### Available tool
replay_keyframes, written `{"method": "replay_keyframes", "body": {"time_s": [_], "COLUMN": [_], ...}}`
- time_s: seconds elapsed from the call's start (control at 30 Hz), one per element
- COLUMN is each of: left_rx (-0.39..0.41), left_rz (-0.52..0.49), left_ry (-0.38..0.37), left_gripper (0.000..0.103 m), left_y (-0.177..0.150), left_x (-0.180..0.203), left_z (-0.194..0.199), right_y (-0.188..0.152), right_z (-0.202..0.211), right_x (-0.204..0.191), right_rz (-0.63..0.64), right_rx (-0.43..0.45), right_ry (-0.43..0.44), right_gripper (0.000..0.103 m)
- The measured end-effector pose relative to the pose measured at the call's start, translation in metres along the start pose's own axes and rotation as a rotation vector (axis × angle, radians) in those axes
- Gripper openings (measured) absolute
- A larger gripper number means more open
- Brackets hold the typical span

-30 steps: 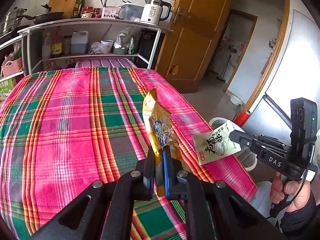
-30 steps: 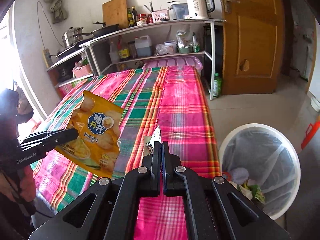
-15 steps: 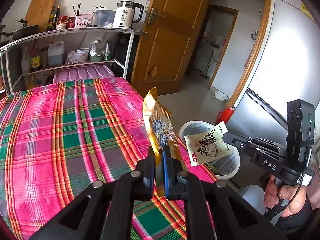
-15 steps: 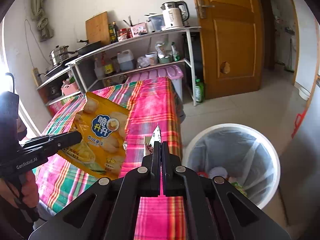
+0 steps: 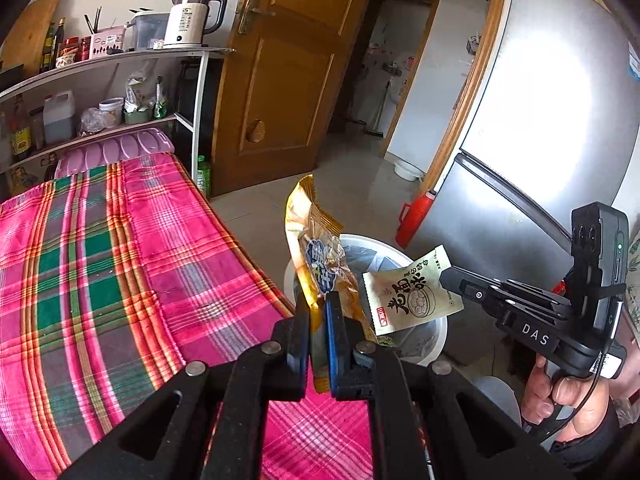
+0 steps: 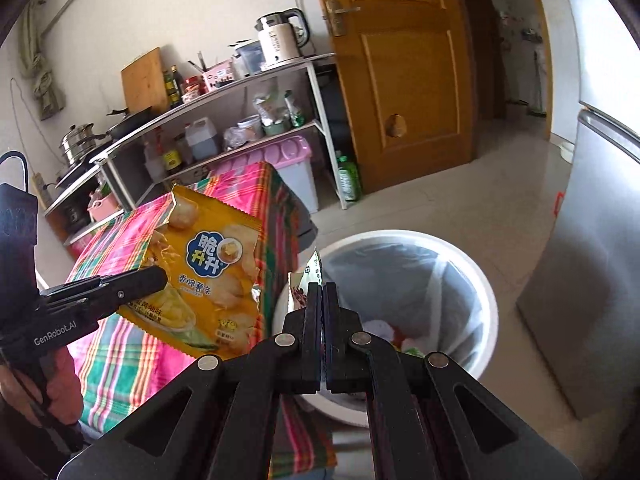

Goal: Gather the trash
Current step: 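Lift and carry the yellow bag and white packet over the bin, then open both tools to drop the packets into the bin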

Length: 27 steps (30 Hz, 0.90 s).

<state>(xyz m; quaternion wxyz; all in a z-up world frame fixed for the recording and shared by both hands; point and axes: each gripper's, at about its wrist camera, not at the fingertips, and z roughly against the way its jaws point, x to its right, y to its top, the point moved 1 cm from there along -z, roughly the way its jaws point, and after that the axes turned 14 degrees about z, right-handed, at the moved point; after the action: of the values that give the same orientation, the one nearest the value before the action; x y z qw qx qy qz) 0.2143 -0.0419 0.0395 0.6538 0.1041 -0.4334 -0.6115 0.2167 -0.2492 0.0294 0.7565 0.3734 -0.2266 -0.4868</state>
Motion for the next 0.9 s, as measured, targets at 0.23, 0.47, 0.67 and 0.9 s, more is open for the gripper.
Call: {"method": "replay_keyframes", "body": {"time_s": [0.23, 0.47, 0.67, 0.9], "left_rx": [-0.06, -0.106, -0.132, -0.129], "left_rz": [-0.019, -0.028, -0.024, -0.008], "left_ry": [-0.016, -0.012, -0.007, -0.013], "left_gripper": [0.008, 0.008, 0.019, 0.031], "left_y": [-0.006, -0.015, -0.019, -0.02], "left_x": [0.017, 0.027, 0.029, 0.026], "left_z": [-0.035, -0.062, -0.077, -0.077], "right_y": [-0.018, -0.033, -0.041, -0.041], "right_z": [-0.009, -0.023, -0.038, -0.034], "right_x": [0.025, 0.046, 0.055, 0.054], "right_rz": [-0.045, -0.088, -0.112, -0.109], "right_rx": [-0.036, -0.084, -0.133, -0.126], "right_ry": [-0.015, -0.006, -0.008, -0.017], "right_gripper": [0.0, 0.001, 0.003, 0.021]}}
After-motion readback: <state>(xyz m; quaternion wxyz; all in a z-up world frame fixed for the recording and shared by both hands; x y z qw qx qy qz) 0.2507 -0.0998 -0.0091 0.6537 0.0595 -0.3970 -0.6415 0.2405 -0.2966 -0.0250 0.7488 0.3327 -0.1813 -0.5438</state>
